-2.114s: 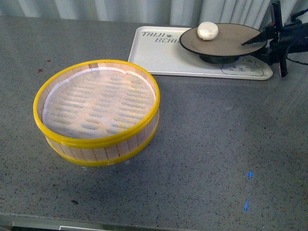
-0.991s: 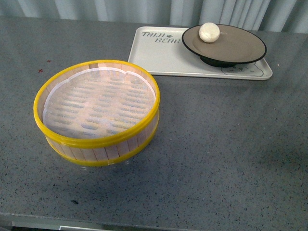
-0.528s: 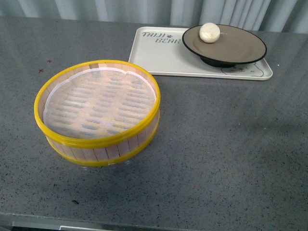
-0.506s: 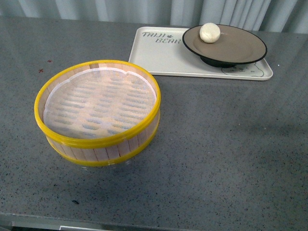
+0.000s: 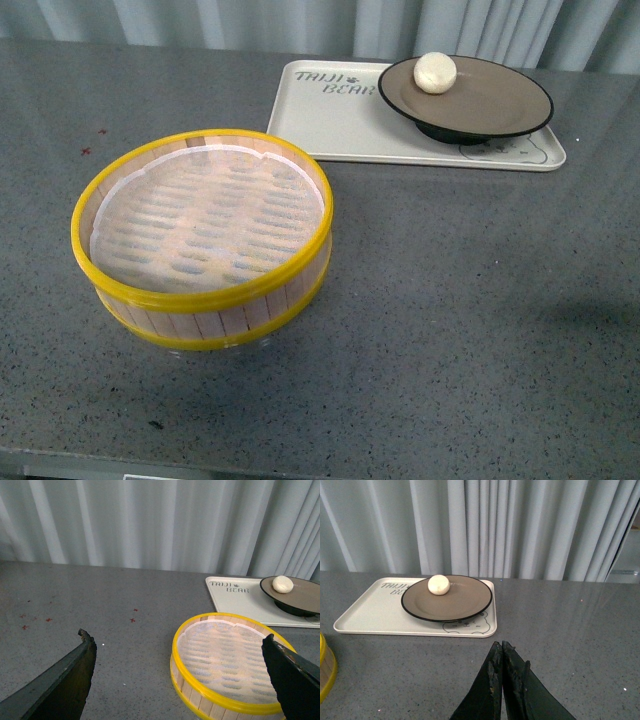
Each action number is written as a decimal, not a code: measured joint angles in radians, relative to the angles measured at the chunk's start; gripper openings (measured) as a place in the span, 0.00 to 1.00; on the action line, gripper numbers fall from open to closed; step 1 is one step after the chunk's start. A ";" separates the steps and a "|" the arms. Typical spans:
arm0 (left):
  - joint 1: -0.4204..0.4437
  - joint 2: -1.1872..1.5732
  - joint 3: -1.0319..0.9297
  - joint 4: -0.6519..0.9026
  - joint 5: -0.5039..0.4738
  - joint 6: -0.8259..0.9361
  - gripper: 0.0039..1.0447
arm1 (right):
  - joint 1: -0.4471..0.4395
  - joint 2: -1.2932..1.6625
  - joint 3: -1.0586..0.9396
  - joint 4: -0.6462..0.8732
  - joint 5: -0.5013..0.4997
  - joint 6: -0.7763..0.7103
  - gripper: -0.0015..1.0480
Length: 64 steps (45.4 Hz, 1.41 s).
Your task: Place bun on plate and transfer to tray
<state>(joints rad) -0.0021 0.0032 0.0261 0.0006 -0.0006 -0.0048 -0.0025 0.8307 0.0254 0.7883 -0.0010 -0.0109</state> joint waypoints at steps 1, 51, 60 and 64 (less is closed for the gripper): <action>0.000 0.000 0.000 0.000 0.000 0.000 0.94 | 0.000 -0.016 -0.003 -0.014 0.000 0.000 0.02; 0.000 0.000 0.000 0.000 0.000 0.000 0.94 | 0.000 -0.586 -0.020 -0.541 0.000 0.000 0.02; 0.000 0.000 0.000 0.000 0.000 0.000 0.94 | 0.000 -0.642 -0.020 -0.596 0.000 0.000 0.02; 0.000 0.000 0.000 0.000 0.000 0.000 0.94 | 0.000 -0.673 -0.020 -0.629 0.000 0.000 0.02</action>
<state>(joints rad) -0.0021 0.0032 0.0261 0.0006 -0.0006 -0.0048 -0.0025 0.1577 0.0051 0.1596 -0.0013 -0.0109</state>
